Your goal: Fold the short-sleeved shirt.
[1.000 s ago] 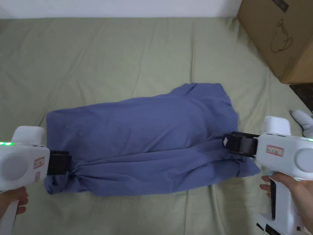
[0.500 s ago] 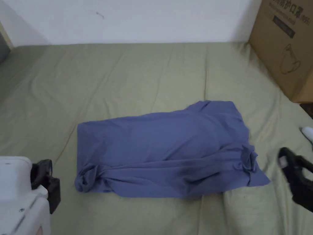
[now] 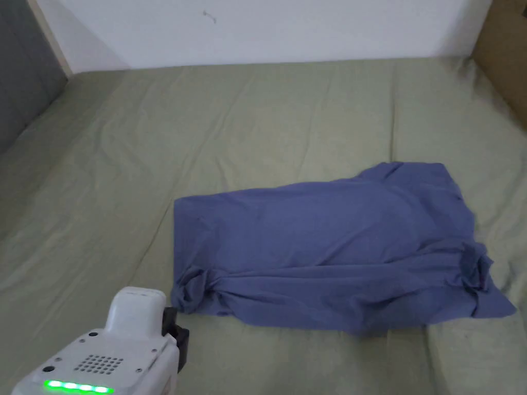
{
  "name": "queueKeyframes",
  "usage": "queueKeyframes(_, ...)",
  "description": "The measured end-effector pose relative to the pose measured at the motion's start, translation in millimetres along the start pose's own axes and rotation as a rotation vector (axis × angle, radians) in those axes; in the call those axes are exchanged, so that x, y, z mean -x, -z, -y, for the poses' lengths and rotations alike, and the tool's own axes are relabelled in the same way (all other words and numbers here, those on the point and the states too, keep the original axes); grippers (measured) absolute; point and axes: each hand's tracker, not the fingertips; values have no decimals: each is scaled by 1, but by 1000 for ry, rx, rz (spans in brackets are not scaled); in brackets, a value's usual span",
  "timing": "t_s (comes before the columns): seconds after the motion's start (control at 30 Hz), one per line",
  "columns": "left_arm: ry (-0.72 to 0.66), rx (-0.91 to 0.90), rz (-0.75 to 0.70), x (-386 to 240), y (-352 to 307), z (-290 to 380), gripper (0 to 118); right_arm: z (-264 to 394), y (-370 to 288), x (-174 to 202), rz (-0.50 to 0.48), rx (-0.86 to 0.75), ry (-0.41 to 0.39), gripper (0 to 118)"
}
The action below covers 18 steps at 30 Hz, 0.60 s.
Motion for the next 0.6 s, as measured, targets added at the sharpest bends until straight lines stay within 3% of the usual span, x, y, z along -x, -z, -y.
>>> queueKeyframes(0.13,1,46,24,13,58,-2,4,1,9,0,9,30,-1,0)
queueKeyframes(0.2,-97,92,108,27,88,-7,106,2,14,2,12,47,-4,0)
queueKeyframes(0.23,-134,128,112,35,103,-9,116,3,17,2,15,54,-4,0)
queueKeyframes(0.37,-178,145,64,45,144,-2,104,5,28,5,10,83,-13,0)
queueKeyframes(0.43,-176,159,66,45,150,-20,109,6,33,10,2,97,-20,0)
queueKeyframes(0.53,-142,204,56,38,161,-24,106,8,43,12,-10,117,-32,0)
queueKeyframes(0.6,-133,222,59,34,162,-21,67,9,48,15,-17,131,-36,0)
